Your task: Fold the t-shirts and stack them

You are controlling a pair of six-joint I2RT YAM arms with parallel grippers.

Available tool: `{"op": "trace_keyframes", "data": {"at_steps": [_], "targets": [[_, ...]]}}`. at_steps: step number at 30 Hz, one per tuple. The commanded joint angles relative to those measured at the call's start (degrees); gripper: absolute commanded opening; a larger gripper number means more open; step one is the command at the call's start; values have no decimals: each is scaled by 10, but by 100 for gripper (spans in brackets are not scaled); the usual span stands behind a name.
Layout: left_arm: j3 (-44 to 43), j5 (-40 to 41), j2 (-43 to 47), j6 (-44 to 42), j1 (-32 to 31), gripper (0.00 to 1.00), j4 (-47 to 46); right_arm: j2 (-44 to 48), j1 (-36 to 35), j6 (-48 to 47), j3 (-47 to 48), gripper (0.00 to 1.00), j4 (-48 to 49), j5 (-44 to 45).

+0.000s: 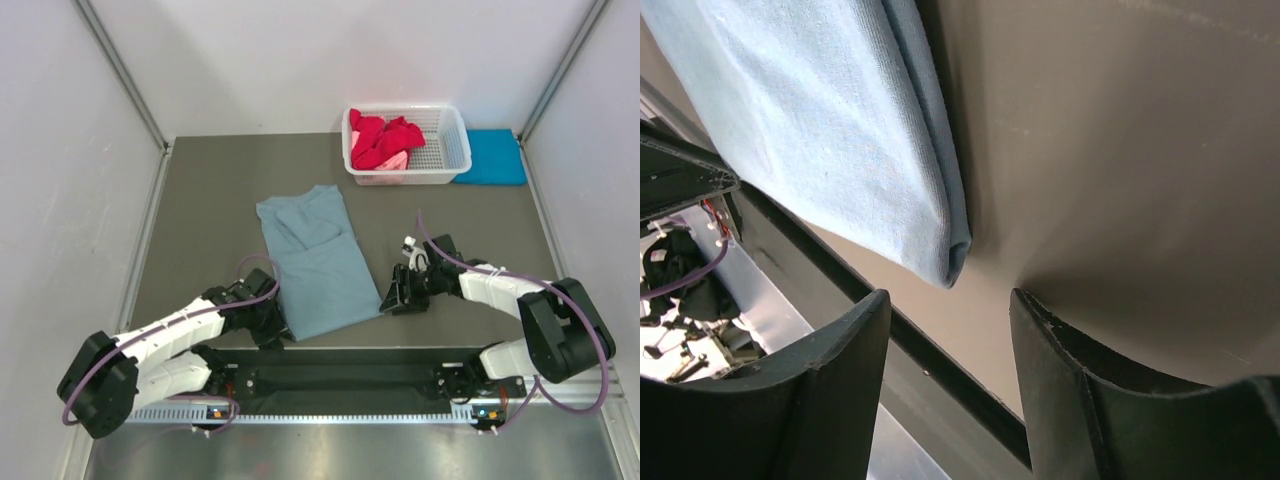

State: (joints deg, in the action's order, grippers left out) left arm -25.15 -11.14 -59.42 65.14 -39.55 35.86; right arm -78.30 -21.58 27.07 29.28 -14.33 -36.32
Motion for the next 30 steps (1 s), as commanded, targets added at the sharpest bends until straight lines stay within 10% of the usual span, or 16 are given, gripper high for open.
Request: {"op": "trace_keyframes", "data": {"at_steps": [1,12,19,30], "targets": [[11,-16,-10,31,-3,44,-63,-4,5,-14,10,52,4,27],[17,4,-42,36,-4,43,-83,-6,4,-19,9,51,1,27],[7,26,-38,28,-2,0,-80,1,6,-25,1,54,-4,20],[-6,19,-5,18,-3,0,-64,-5,1,4,-50,51,60,-7]]}}
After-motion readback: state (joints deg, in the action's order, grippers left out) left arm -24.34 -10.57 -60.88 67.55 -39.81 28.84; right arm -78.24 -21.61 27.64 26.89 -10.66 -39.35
